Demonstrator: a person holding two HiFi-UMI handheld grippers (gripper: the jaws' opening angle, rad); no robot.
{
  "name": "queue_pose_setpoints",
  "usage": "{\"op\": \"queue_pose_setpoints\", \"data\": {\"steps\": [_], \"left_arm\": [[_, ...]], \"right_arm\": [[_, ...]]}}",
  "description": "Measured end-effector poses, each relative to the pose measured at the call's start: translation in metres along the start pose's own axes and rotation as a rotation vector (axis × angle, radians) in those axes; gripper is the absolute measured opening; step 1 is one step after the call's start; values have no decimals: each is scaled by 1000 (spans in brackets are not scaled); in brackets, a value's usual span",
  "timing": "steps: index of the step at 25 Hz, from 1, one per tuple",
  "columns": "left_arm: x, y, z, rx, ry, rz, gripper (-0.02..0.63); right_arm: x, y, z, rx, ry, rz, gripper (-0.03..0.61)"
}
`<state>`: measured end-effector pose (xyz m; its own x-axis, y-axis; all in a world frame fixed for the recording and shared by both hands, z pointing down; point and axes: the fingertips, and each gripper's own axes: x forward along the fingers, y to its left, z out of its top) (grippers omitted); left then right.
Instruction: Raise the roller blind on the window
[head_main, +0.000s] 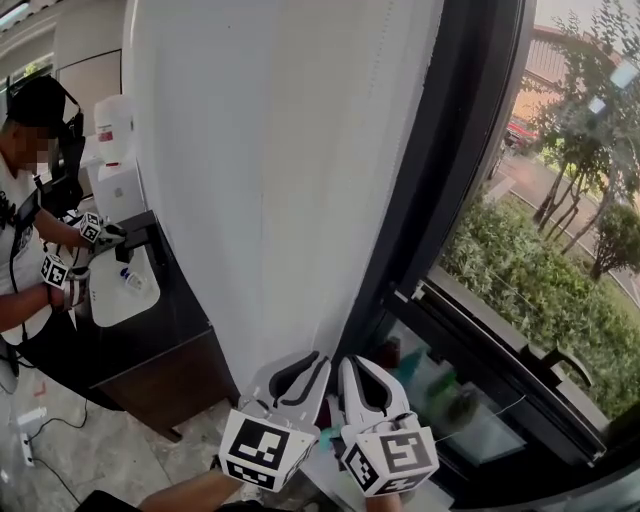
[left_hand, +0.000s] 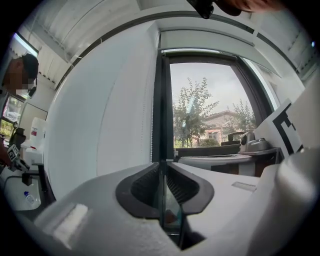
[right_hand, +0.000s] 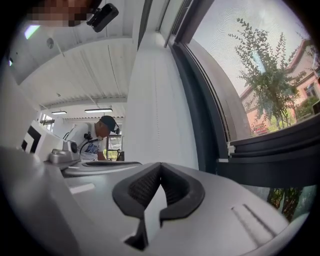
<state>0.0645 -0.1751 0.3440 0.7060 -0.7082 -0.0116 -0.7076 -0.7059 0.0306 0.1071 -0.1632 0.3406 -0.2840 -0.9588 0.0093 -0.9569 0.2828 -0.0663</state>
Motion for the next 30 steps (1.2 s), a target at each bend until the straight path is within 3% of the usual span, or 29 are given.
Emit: {"op": "queue_pose_setpoints", "data": {"steps": [6, 21, 30], "left_arm": [[3, -5, -7, -11, 33, -8, 2], [11, -8, -19, -18, 127, -22, 0], [10, -8, -18, -15, 134, -20, 0]], "right_arm": [[-4, 0, -4, -20, 18, -23, 5], [-6, -5, -10, -24, 47, -50, 5], [-5, -4, -10, -25, 55, -50, 5]]}}
